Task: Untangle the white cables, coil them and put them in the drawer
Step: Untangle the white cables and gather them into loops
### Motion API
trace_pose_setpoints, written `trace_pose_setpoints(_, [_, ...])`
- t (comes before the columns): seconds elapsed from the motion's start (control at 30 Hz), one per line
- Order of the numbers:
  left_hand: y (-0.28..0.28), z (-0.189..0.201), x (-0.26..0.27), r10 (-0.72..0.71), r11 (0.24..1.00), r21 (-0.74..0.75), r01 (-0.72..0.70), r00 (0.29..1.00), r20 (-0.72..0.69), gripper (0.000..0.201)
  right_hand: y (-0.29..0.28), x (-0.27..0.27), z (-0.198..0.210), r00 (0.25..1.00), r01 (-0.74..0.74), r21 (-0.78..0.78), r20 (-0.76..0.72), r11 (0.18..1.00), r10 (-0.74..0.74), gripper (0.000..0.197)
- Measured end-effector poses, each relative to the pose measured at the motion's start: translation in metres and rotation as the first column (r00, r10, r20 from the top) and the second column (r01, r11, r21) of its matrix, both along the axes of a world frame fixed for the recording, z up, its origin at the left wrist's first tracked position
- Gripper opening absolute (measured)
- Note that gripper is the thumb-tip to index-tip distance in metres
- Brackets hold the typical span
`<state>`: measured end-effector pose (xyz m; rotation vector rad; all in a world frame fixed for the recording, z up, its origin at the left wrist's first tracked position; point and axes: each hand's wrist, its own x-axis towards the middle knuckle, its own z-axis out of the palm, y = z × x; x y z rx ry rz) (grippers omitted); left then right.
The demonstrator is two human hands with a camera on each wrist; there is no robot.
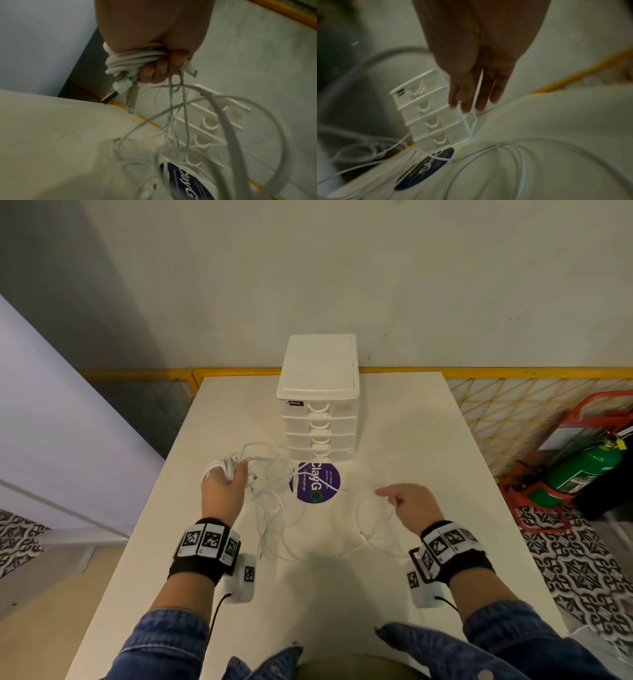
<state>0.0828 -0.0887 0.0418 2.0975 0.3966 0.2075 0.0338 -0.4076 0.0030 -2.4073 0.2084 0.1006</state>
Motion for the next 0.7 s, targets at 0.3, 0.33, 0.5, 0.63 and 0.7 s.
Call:
trace_pose_setpoints(0.3, [-0.022, 0.009, -0.008, -0.233, 0.963, 0.145, 0.225, 0.972, 0.040, 0.046, 0.015, 0.013, 0.033, 0.959, -0.002, -0.177, 0.278, 0.984, 0.052, 0.055])
trace_pose_setpoints(0.33, [-0.025, 0.011, -0.010, -0.251, 0.958, 0.155, 0.243, 0.967, 0.035, 0.047, 0.019, 0.015, 0.041, 0.911, -0.020, -0.145, 0.406, 0.989, 0.078, 0.051])
trace_pose_setpoints(0.5, [-0.038, 0.020, -0.017, -0.307, 0.948, 0.106, 0.300, 0.950, 0.061, 0.049, 0.059, 0.017, 0.064, 0.981, -0.174, 0.059, 0.102, 0.983, 0.167, 0.032])
trace_pose_setpoints(0.63, [-0.048, 0.026, -0.021, -0.319, 0.946, -0.044, 0.322, 0.945, 0.068, 0.046, 0.086, 0.021, 0.037, 0.971, -0.210, -0.096, -0.136, 0.973, 0.196, 0.040])
trace_pose_setpoints(0.7, [-0.048, 0.024, -0.022, -0.341, 0.938, -0.033, 0.344, 0.937, 0.076, 0.053, 0.088, 0.022, 0.029, 0.975, -0.211, -0.078, -0.088, 0.974, 0.204, 0.023])
